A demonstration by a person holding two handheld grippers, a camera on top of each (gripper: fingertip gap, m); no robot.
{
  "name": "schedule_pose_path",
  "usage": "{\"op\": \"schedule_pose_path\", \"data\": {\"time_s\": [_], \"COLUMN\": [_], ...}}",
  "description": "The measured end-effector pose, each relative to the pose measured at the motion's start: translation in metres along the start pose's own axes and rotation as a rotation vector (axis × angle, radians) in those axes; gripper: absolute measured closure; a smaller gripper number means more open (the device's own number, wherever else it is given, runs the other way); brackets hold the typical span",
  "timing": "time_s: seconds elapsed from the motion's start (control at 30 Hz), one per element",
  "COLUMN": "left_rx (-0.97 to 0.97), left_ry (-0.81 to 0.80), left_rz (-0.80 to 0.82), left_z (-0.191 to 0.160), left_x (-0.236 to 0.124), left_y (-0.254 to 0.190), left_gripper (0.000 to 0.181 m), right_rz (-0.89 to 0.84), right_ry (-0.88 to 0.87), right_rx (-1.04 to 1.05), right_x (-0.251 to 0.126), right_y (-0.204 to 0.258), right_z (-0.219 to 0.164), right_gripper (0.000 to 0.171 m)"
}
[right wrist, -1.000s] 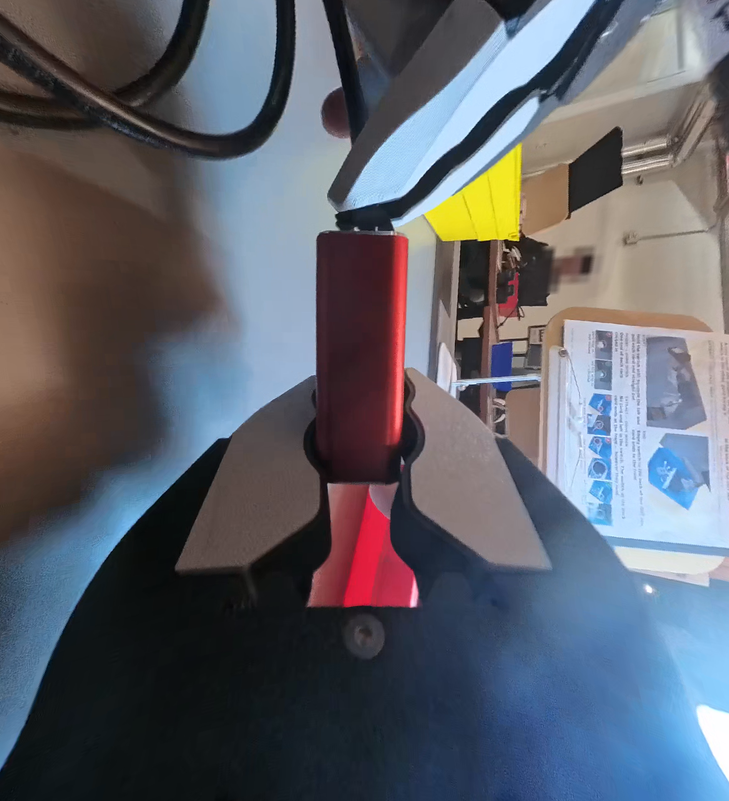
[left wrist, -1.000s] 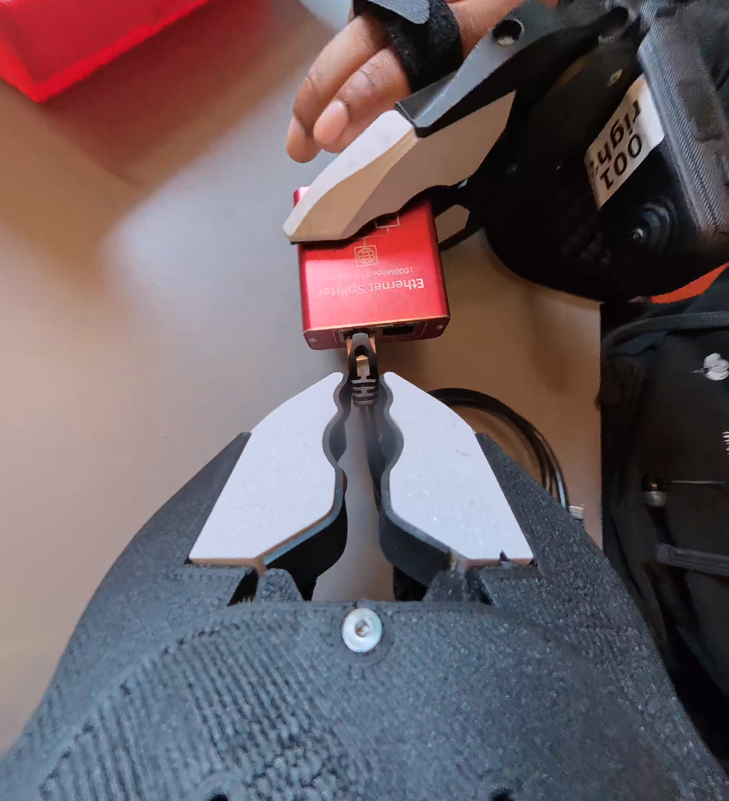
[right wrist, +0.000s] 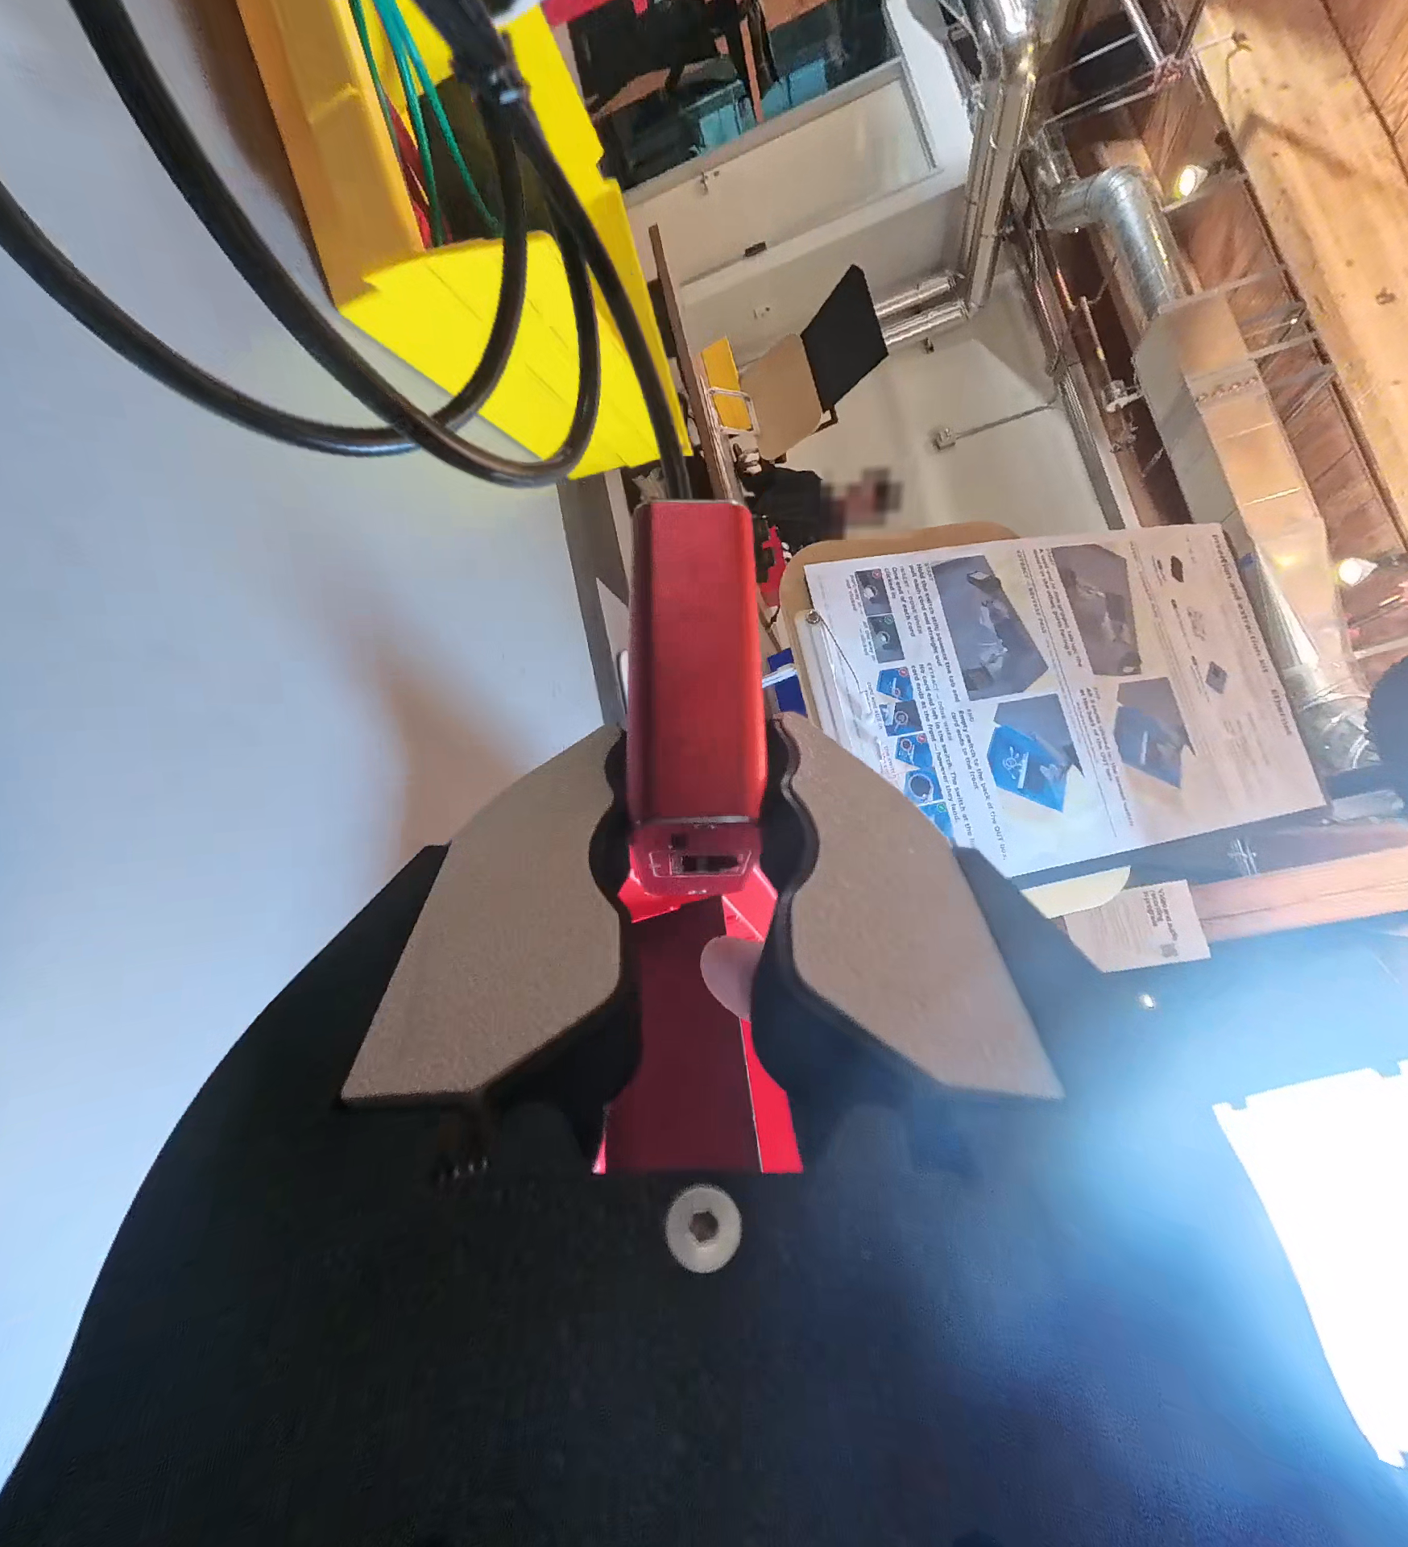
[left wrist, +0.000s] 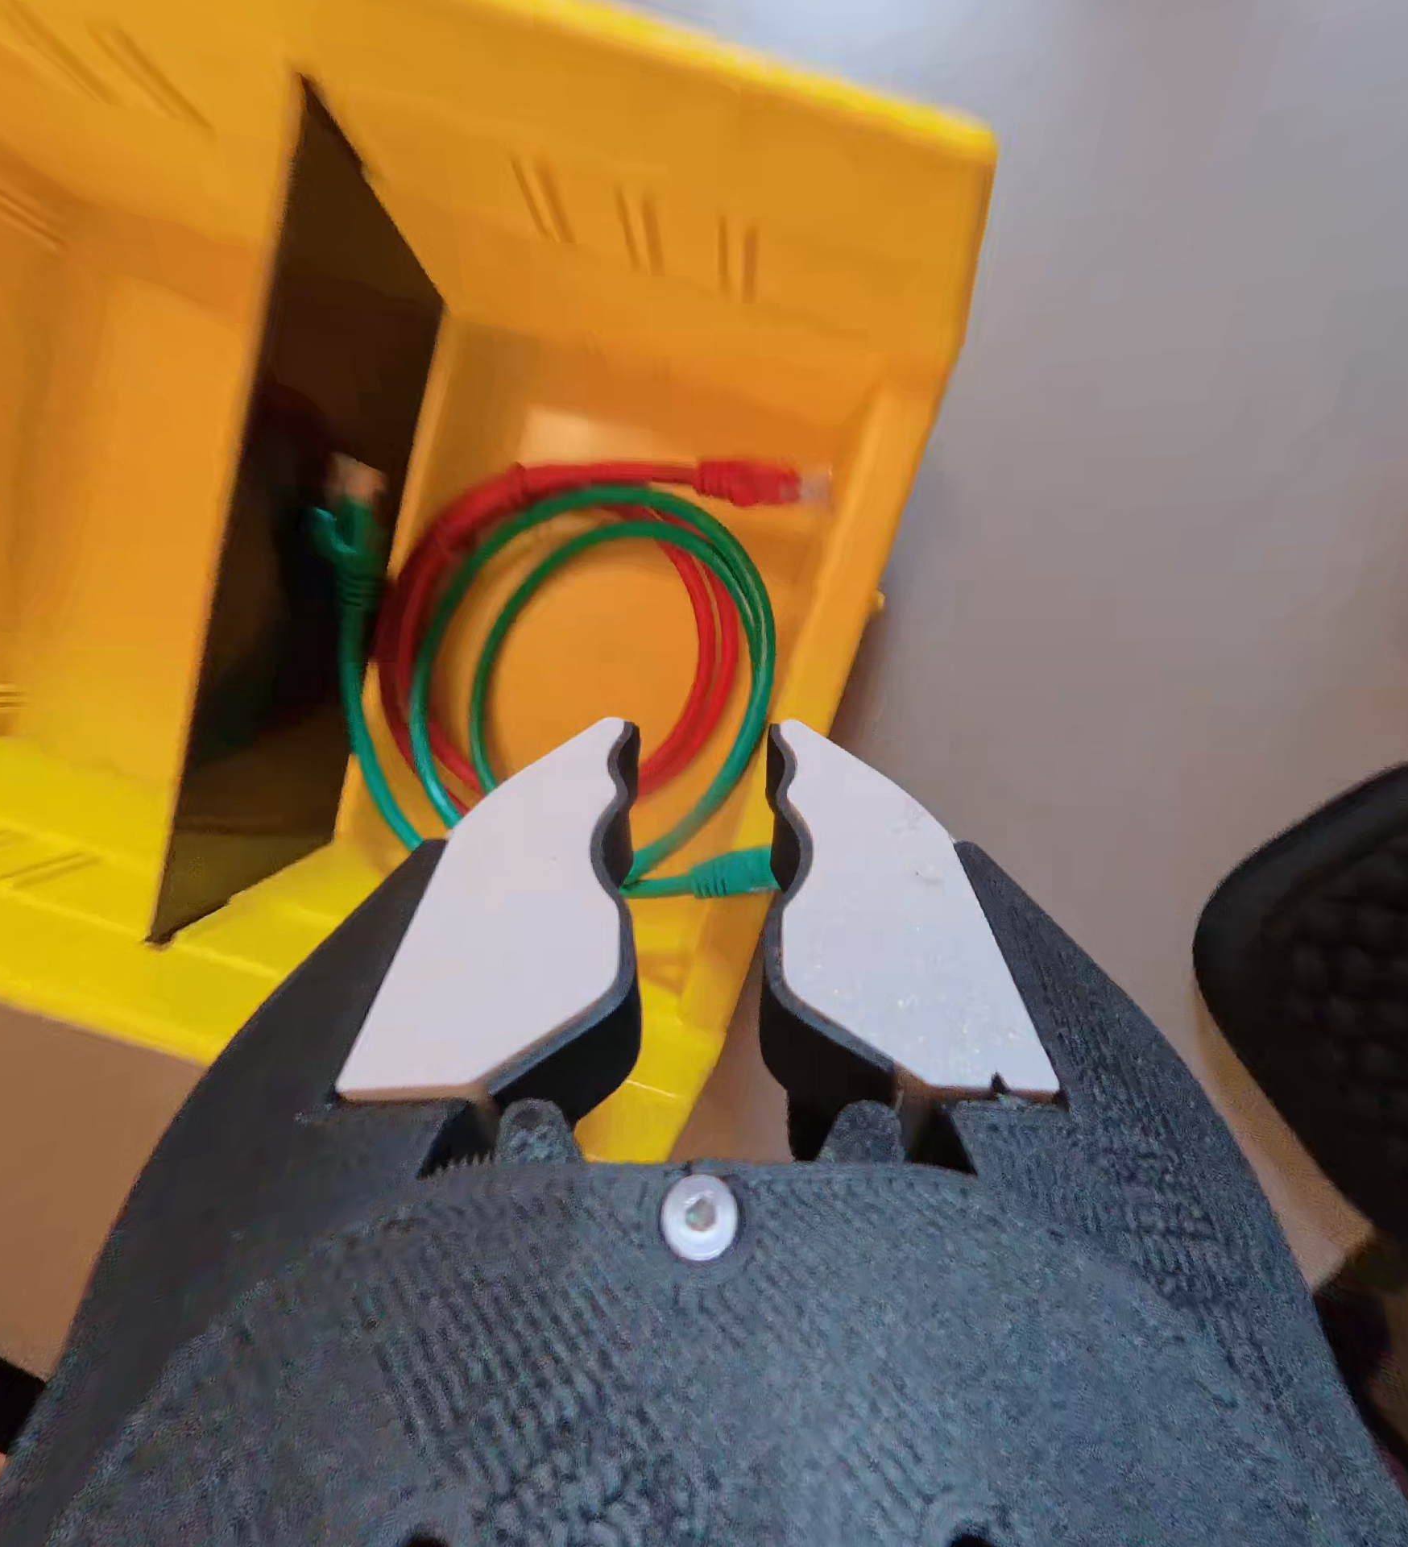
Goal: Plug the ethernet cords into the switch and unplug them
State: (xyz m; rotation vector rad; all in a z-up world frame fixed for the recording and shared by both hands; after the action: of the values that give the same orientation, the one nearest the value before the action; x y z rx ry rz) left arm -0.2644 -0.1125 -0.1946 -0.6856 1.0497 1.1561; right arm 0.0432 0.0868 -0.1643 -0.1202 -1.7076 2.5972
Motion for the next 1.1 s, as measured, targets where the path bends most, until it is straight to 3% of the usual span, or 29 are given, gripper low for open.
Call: {"op": "schedule_pose_path", "data": {"time_s": [0.37, 0.47, 0.53, 0.67, 0.87, 0.97, 1.1], "left_rx": [0.124, 0.13, 0.112, 0.133, 0.169, 0.259, 0.45], "left_ry": [0.379, 0.406, 0.394, 0.343, 0.135, 0.064, 0.028], "left_rz": [-0.336, -0.409, -0.412, -0.377, -0.26, -0.217, -0.211], "left_z": [-0.018, -0.017, -0.018, -0.017, 0.017, 0.033, 0.045], "left_x": [0.03, 0.029, 0.029, 0.018, -0.052, -0.075, -0.066], "left_y": [0.001, -0.005, -0.004, -0.004, -0.015, -0.045, -0.112], "left_gripper": [0.153, 0.166, 0.174, 0.176, 0.176, 0.176, 0.176], "right_rz": [0.035, 0.037, 0.04, 0.04, 0.008, -0.016, -0.059], "right_ry": [0.01, 0.02, 0.024, 0.028, 0.022, 0.022, 0.036], "right_rx": [-0.011, -0.004, -0.001, -0.003, -0.002, -0.011, -0.015], "right_x": [0.004, 0.005, 0.005, 0.004, 0.001, -0.003, -0.01], "right_y": [0.012, 0.012, 0.012, 0.011, 0.002, -0.005, -0.018], "right_z": [-0.002, -0.006, -0.008, -0.011, -0.01, -0.009, -0.015], "right_gripper": [0.143, 0.143, 0.144, 0.144, 0.144, 0.144, 0.142]}}
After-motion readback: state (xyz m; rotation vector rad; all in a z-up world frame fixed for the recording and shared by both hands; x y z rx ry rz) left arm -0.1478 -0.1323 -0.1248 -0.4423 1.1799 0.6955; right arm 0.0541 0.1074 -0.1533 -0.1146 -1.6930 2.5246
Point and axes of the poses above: each gripper's, where its closed fingertips meet, x out along the fingers, z out of its top, y = z × x across the jaws, the point moved 3 cm from there along -x, back along the fingers, and after that the axes turned 4 degrees about x, right-handed, at the moved point
